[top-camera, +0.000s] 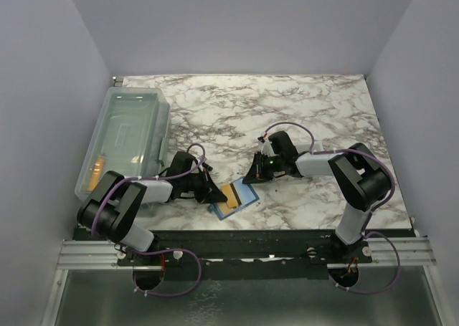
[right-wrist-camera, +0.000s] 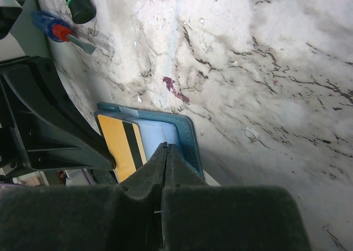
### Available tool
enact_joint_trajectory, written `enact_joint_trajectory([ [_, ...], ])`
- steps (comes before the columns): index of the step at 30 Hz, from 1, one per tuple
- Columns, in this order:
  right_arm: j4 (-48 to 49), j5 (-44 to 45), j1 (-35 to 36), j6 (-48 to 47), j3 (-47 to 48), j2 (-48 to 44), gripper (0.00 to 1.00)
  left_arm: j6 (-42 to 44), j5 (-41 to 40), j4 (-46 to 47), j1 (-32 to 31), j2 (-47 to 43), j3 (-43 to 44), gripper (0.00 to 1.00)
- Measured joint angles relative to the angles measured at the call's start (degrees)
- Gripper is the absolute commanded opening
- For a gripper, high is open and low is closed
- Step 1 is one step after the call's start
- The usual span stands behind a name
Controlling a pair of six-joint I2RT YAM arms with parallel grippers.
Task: Put the credit cards into the card holder
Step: Insert the credit card into the card holder.
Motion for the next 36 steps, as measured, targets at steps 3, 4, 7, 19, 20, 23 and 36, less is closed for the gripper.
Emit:
enact_joint_trajectory([
  [3, 0.02, -0.04, 0.00, 0.00, 0.00, 0.07, 0.00, 0.17, -0.11, 0.22, 0.00, 0.15, 0.00, 0.00],
  [4, 0.02, -0.07, 0.00, 0.00, 0.02, 0.09, 0.00, 0.17, -0.13, 0.33, 0.00, 0.15, 0.00, 0.00],
  [7, 0.02, -0.09, 0.00, 0.00, 0.02, 0.09, 0.00, -0.07, -0.11, 0.15, 0.00, -0.02, -0.13, 0.00],
  [19, 0.11, -0.70, -0.02, -0.04, 0.39, 0.59, 0.00, -0.44, 0.96, -10.54, 0.00, -6.36, -0.72, 0.00],
  [20, 0.11, -0.70, -0.02, -0.02, 0.39, 0.59, 0.00, -0.44, 1.11, -10.84, 0.00, -6.34, -0.72, 0.00],
  [23, 0.13, -0.74, -0.02, -0.04, 0.39, 0.59, 0.00, -0.02, 1.77, -11.67, 0.00, -5.46, -0.44, 0.00],
  [36, 0.20, -0.83, -0.02, -0.11, 0.39, 0.63, 0.00, 1.88, 4.61, -11.56, 0.11, 0.37, 2.08, 0.00],
])
